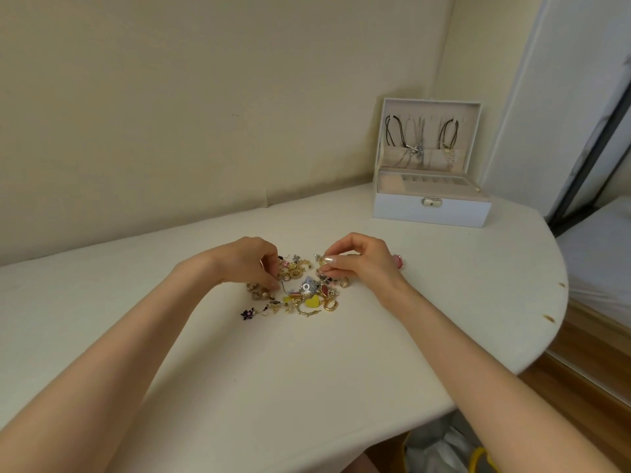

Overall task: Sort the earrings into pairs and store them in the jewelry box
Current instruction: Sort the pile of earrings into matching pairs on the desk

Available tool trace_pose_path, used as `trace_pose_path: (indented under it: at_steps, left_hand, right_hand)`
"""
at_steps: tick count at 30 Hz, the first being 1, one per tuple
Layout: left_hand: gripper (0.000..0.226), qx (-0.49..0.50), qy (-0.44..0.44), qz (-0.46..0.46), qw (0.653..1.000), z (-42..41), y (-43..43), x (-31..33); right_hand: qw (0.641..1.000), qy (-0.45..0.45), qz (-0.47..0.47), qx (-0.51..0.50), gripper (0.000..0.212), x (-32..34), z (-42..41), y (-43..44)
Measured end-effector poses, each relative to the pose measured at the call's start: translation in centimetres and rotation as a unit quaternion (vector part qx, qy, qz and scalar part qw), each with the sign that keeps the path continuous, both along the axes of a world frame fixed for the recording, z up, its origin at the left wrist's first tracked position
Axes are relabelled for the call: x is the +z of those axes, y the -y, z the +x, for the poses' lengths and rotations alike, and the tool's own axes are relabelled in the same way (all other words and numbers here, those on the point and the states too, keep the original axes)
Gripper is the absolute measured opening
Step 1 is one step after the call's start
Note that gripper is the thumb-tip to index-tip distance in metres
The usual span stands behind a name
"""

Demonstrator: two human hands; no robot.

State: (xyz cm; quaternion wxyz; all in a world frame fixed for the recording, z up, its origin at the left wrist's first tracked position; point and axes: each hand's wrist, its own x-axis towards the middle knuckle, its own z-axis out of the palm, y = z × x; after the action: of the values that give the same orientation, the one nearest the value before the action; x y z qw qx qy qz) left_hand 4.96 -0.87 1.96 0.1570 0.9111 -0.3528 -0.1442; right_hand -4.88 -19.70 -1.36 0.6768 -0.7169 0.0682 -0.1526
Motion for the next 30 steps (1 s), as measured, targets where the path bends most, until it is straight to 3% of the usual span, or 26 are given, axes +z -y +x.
trace_pose_path:
  at_steps: [3, 9, 15, 23, 30]
  left_hand:
    - [0.029, -0.008, -0.022, -0.001, 1.000, 0.2, 0.1, -0.3]
    - [0.029, 0.000, 0.034, 0.063, 0.997, 0.8, -0.1, -0.9]
    - [0.026, 0.008, 0.031, 0.111, 0.993, 0.9, -1.1, 0.7]
    - [0.029, -0.007, 0.002, 0.095, 0.995, 1.2, -0.9, -0.1]
    - [0.018, -0.020, 0.018, 0.062, 0.998, 0.8, -0.7, -0.1]
  right_hand:
    - [1.000, 0.002, -0.010, 0.013, 0.028, -0.1, -0.2, 0.0]
    - [0.999, 0.026, -0.019, -0.003, 0.017, -0.1, -0.3, -0.1]
    - [0.999, 0.026, -0.025, 0.003, 0.025, -0.3, -0.4, -0.1]
    - [0.991, 0.014, -0.128, -0.041, 0.025, -0.5, -0.3, -0.1]
    - [0.996, 0.006, -0.082, -0.031, 0.019, -0.4, -0.2, -0.2]
